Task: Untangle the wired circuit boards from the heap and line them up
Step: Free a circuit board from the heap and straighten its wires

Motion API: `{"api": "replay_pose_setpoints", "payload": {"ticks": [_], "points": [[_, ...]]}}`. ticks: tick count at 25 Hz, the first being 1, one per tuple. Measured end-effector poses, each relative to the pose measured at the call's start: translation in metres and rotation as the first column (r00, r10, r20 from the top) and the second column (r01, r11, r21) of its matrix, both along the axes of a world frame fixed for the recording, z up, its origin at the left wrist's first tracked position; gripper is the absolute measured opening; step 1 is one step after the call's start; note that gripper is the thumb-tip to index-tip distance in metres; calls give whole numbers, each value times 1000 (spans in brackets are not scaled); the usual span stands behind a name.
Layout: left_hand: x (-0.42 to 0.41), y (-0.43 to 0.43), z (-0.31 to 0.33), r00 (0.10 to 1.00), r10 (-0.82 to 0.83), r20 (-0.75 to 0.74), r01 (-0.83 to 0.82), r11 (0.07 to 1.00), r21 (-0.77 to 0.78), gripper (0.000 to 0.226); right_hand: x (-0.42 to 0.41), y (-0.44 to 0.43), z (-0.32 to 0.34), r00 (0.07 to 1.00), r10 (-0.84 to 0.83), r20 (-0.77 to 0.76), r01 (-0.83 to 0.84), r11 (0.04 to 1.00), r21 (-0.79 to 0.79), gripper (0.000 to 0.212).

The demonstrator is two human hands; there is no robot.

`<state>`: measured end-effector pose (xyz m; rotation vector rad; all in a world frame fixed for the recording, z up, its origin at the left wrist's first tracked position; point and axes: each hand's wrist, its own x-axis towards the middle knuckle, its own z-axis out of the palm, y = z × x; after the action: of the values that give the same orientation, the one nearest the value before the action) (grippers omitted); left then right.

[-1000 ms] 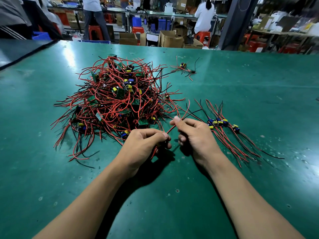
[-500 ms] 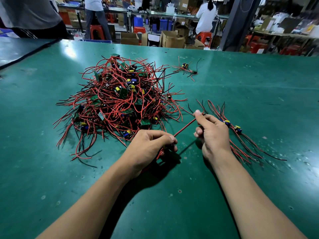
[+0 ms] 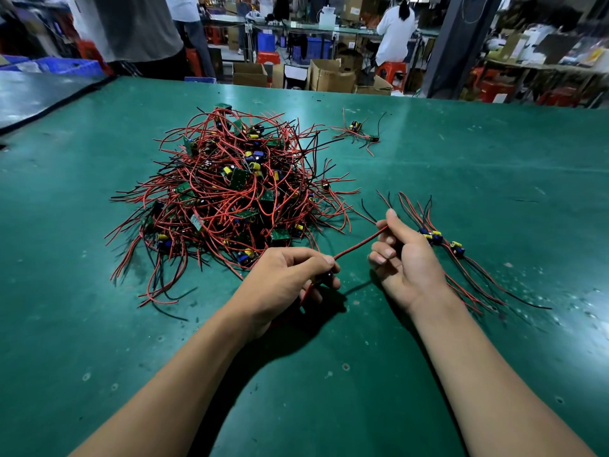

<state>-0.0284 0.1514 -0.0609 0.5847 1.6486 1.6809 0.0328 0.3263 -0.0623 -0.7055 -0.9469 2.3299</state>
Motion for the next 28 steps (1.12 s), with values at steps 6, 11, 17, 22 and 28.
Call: {"api": "replay_pose_setpoints", "payload": {"ticks": [6,11,17,22,28], "points": [[0,0,0,1000,-25,9,24,999,26,17,7,6,6,969,151,-198,-215,908,-361,22],[-1,0,0,1000,-7,5,7,1000,23,18,7,7,4,984,119,-134,-147,964,-222,23],[-2,1,0,996,-62,-69,59,998,-39,20,2,5,2,998,28,-50,-31,998,-55,25],[-3,0,-1,999,-11,-31,11,1000,-4,28,4,5,2,996,88,-22,-89,992,-94,25],[-7,1,7,989,15,144,-22,999,50,55,5,-3,-1,982,122,147,-131,990,48,51]]}}
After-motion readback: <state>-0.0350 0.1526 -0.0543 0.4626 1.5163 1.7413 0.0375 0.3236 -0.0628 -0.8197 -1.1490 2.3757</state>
